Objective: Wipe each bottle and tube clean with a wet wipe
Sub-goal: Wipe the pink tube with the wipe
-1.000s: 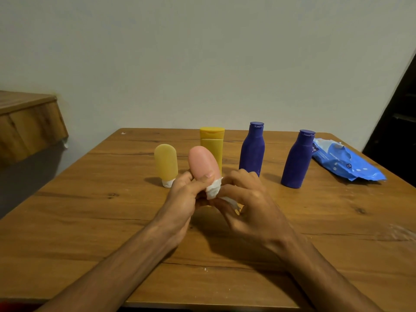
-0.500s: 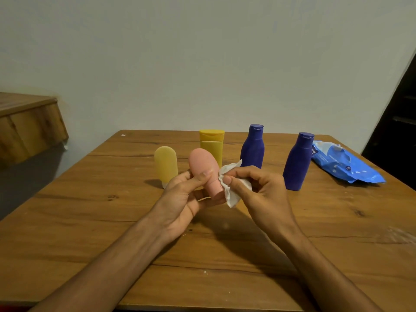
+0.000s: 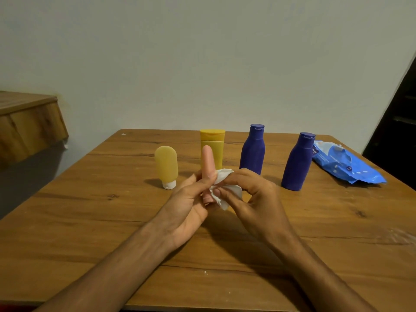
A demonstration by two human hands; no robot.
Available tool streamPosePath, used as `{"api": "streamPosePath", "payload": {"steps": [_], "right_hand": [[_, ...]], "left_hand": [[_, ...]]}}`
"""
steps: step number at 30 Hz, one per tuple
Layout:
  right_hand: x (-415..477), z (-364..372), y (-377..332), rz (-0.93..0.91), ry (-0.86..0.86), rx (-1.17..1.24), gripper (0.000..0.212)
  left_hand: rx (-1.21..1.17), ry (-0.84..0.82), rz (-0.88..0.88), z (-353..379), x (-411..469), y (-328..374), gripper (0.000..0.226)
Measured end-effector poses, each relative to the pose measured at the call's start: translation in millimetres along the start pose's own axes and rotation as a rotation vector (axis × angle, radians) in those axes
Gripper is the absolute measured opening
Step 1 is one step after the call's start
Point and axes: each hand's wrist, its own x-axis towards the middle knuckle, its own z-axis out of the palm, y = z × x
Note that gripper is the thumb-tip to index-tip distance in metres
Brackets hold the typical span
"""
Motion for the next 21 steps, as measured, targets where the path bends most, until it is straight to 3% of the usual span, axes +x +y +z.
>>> {"api": "streamPosePath", "payload": {"steps": [6, 10, 16, 21], "right_hand": [[0.8, 0.1, 3.5, 0.001, 0.041, -0.073, 0.018], [1.2, -0.1, 4.0, 0.019, 0.104, -0.065, 0.02], [-1.8, 5.2, -0.1, -0.114, 0.001, -0.071, 0.029], [0.9, 1.5, 7.9, -0.12, 0.136, -0.14, 0.027]], "left_hand": [[-0.168, -0.027, -0.095, -2.8, -3.6, 4.2, 0.043], [-0.157, -0.008, -0.087, -2.4, -6.4, 4.8, 0.046], [-0.111, 0.021, -0.089, -2.8, -7.5, 5.6, 0.049], [-0.13, -0.037, -0.087, -3.2, -6.1, 2.9, 0.052]]}}
